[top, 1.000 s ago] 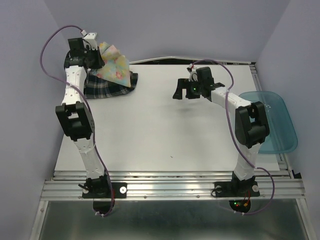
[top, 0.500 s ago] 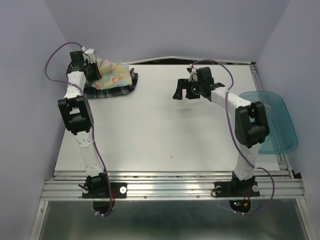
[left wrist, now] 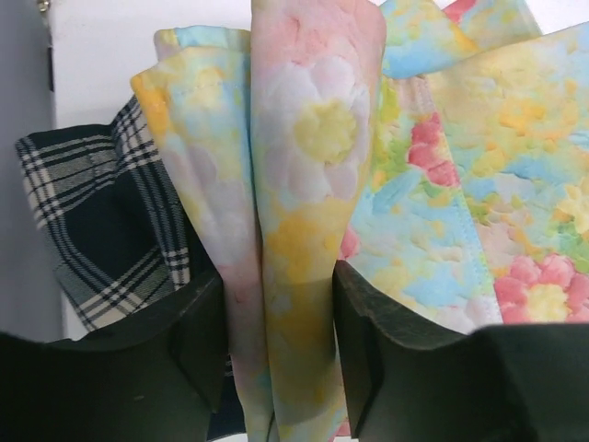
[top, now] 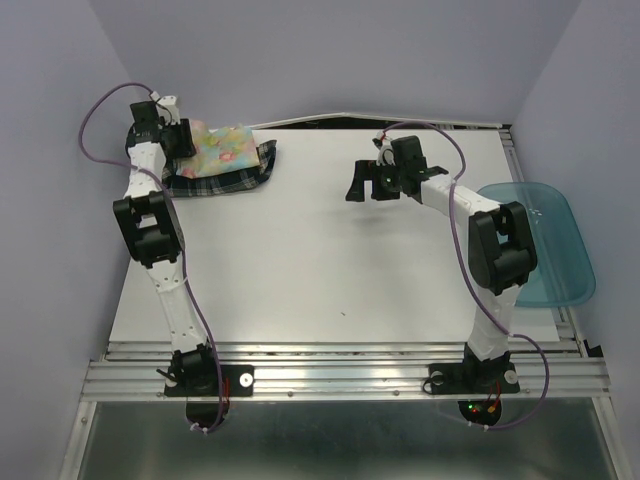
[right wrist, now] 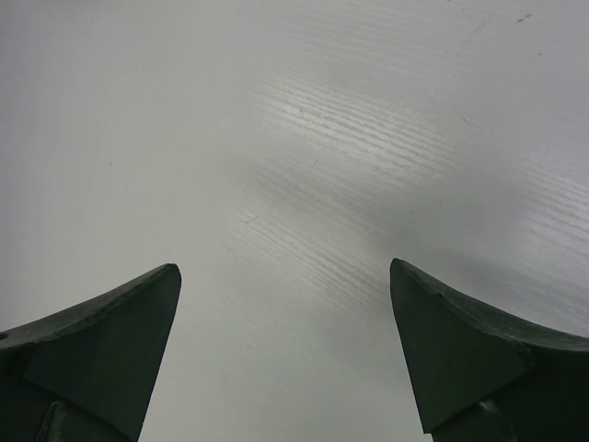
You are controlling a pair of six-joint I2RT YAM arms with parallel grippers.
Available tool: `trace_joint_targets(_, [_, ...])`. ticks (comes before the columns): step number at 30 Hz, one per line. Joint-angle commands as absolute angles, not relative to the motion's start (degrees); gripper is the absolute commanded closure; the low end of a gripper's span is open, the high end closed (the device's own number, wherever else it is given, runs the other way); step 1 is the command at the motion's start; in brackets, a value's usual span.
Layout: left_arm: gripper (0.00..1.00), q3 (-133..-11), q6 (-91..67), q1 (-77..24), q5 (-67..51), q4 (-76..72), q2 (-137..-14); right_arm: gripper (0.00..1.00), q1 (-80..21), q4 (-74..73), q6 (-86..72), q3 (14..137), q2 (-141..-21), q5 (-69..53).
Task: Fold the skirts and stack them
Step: Neatly place the folded skirt to the corner
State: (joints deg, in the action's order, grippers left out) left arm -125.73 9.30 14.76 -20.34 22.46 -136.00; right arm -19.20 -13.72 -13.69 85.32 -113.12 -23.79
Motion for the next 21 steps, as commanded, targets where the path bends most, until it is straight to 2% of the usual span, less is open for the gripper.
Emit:
trace_joint_targets(1, [0.38,-128.85,12.21,15.38,-16.09,21.27,-129.99,0.0,-19.16,-13.18,-13.27,84.2,-111.88,-24.43])
trace_joint_targets(7, [0.36,-129.9,13.71,15.38,-10.3,21.27,-127.44,0.0,-19.16,-13.18,-13.18,84.02,-111.36,-24.43])
trace_joint_targets(13, [0.34,-128.77,15.21,15.38,-9.31,20.48,-124.11,0.0,-19.16,-13.18,-13.01,83.41,-110.74,-24.17])
trace_joint_targets(18, [0.34,-128.15,15.64,15.21,-19.12,22.93,-122.96,0.0,-19.16,-13.18,-12.92,83.41,-110.66,-24.35])
trace_joint_targets(21, [0.37,-127.01,15.82,14.42,-22.31,22.77,-123.04,0.0,-19.16,-13.1,-12.92,83.32,-110.65,-24.52])
